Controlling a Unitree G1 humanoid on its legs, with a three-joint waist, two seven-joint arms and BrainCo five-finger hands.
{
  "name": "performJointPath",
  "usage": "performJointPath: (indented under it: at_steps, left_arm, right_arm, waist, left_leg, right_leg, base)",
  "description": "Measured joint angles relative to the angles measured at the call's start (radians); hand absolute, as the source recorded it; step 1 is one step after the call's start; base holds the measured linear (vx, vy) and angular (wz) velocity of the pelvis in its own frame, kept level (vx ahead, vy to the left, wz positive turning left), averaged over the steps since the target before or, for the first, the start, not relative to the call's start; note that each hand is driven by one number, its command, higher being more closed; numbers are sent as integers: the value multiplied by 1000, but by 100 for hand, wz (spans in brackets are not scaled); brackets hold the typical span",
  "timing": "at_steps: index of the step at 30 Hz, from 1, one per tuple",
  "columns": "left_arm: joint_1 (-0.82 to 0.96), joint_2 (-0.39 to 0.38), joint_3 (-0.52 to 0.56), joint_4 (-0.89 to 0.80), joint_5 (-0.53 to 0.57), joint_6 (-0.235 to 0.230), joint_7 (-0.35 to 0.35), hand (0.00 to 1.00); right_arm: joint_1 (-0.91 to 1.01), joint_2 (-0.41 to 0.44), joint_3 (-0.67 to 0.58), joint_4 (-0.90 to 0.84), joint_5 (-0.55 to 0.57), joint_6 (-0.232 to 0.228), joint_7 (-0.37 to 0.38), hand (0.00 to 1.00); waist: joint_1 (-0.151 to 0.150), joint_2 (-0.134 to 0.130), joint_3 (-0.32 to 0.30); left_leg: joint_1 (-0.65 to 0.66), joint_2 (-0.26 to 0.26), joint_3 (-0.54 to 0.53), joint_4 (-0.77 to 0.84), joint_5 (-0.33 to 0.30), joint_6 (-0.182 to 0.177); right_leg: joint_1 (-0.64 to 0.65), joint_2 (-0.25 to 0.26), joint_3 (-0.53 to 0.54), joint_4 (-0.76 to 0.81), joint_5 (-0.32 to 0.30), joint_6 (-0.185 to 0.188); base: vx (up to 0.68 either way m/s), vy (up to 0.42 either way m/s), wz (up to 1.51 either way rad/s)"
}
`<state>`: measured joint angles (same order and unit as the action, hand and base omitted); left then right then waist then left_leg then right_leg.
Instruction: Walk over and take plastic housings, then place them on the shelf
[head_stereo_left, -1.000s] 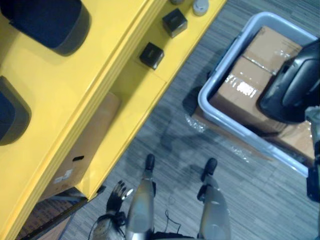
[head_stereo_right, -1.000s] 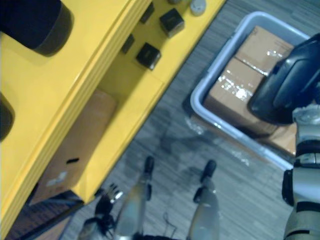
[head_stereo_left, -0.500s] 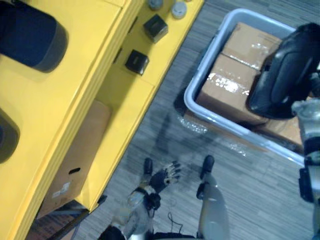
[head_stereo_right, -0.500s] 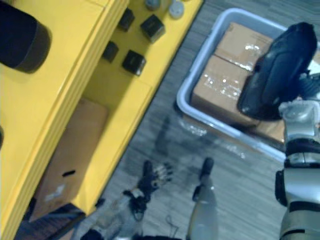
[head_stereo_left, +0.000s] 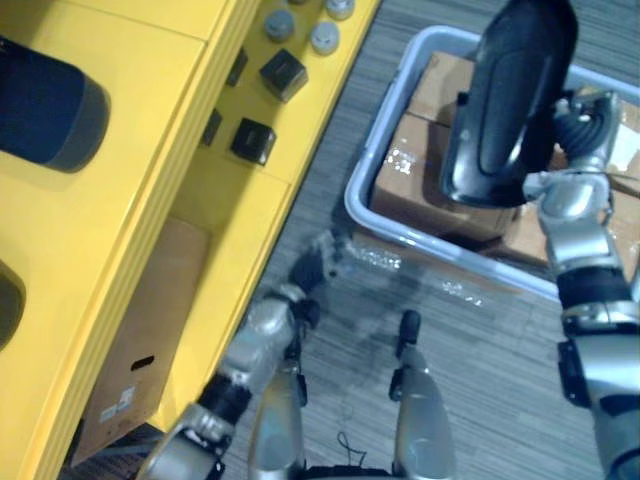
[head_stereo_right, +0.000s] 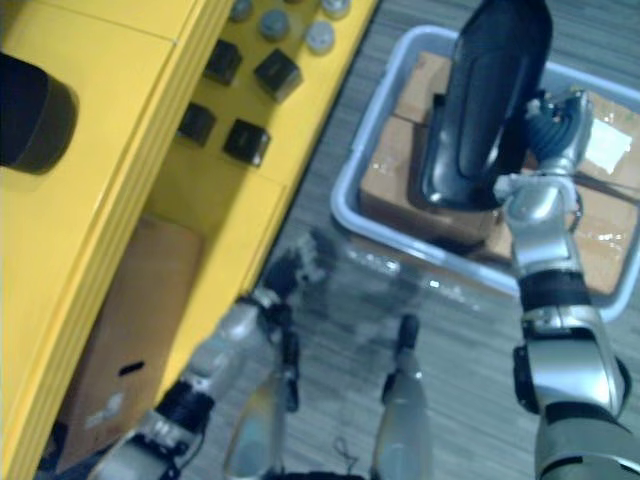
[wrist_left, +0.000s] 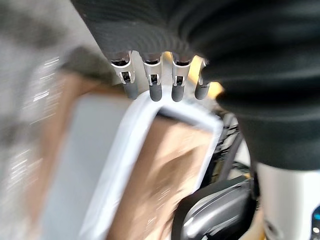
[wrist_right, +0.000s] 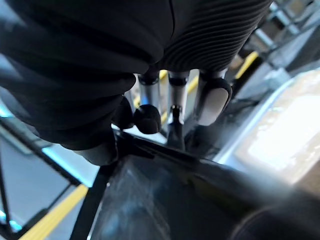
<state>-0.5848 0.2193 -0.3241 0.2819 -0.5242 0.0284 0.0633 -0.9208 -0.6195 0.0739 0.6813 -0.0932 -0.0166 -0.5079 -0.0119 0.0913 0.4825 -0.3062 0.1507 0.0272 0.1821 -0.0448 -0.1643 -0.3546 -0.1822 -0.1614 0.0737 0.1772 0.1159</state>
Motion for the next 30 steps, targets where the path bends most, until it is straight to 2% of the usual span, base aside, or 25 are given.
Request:
performJointPath:
  at_steps: [5, 8, 16, 20, 26, 30]
  left_arm:
    - [-217, 10, -4, 146, 30, -4, 74, 0]
    - [-291, 6, -20, 212, 34, -4, 113, 0]
    - [-363, 6, -39, 316, 28, 13, 174, 0]
    - [-364, -6, -44, 353, 5, 18, 179, 0]
    - [-367, -42, -44, 377, -263, 18, 144, 0]
    - [-369, -41, -42, 397, -354, 7, 114, 0]
  right_arm:
    - [-91, 33, 41, 12, 3, -33, -19, 100]
    - [-157, 55, 78, 46, 11, -93, -19, 100]
    - [-193, 96, 137, 86, 41, -179, -19, 100]
    - [-216, 128, 149, 91, 41, -185, -19, 100]
    - [-226, 150, 154, 112, 38, -185, -19, 100]
    - [-226, 155, 176, 137, 29, -185, -18, 100]
  waist:
    - [-14, -19, 2]
    - [-38, -25, 3]
    - [-45, -26, 3]
    - [-48, -33, 7]
    - [-50, -35, 8]
    - [-51, -35, 8]
  left_leg:
    - [2, 0, 36, -5, -1, -1]
    - [0, 6, 38, -2, -3, -4]
    - [-2, 8, 50, 7, -8, -5]
    - [-12, 16, 56, 28, -17, -7]
    - [-16, 23, 56, 49, -27, -7]
    - [-10, 26, 55, 72, -39, -6]
  right_leg:
    - [-27, 3, 32, 0, 9, 1]
    - [-30, 10, 38, 0, 9, 0]
    - [-38, 15, 53, 0, 13, -4]
    - [-45, 23, 57, 0, 17, -8]
    - [-38, 27, 58, 0, 19, -9]
    - [-22, 29, 57, 0, 19, -9]
  base:
    - [-3, 0, -21]
    - [13, -6, -6]
    - [-9, -3, -5]
    - [-13, -10, -8]
    - [-1, 0, -1]
    - [0, 0, 0]
